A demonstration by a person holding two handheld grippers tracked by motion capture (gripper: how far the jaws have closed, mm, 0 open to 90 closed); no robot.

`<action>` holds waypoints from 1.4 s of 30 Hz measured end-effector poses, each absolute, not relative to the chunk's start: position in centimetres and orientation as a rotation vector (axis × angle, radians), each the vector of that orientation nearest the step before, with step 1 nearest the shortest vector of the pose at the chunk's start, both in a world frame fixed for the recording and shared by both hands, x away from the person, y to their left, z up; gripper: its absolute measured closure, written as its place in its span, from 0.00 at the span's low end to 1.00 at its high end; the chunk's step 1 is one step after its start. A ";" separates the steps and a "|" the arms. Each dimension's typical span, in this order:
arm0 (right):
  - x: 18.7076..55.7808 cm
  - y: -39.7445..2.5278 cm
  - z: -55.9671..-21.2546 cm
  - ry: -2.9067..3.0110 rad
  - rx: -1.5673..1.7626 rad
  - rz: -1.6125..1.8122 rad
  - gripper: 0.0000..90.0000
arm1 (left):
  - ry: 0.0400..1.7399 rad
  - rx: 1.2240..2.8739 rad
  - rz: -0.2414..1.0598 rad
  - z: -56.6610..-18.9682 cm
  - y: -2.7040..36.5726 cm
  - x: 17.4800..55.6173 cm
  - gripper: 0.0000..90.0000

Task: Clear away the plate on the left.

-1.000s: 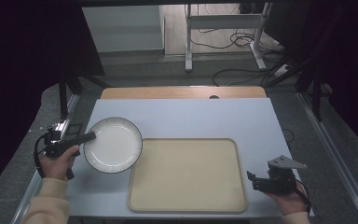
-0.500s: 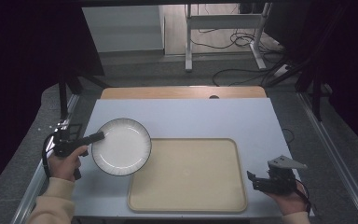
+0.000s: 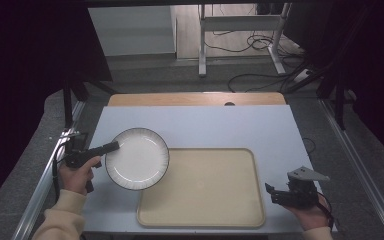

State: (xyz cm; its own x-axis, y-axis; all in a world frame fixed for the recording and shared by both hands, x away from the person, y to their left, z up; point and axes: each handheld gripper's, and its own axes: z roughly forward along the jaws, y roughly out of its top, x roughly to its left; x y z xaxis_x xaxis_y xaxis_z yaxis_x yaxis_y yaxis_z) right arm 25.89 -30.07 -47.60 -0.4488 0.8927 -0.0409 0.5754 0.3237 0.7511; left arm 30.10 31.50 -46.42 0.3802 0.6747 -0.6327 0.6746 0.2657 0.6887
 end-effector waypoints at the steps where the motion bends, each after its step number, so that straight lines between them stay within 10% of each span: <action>1: 25.9 -30.1 -47.6 2.141 1.293 0.939 0.16 | 1.305 1.426 -0.002 -46.4 31.4 30.1 0.90; 42: 25.9 -30.4 -47.4 2.131 1.305 0.954 0.16 | 1.224 1.484 -0.092 -46.0 25.1 32.3 0.90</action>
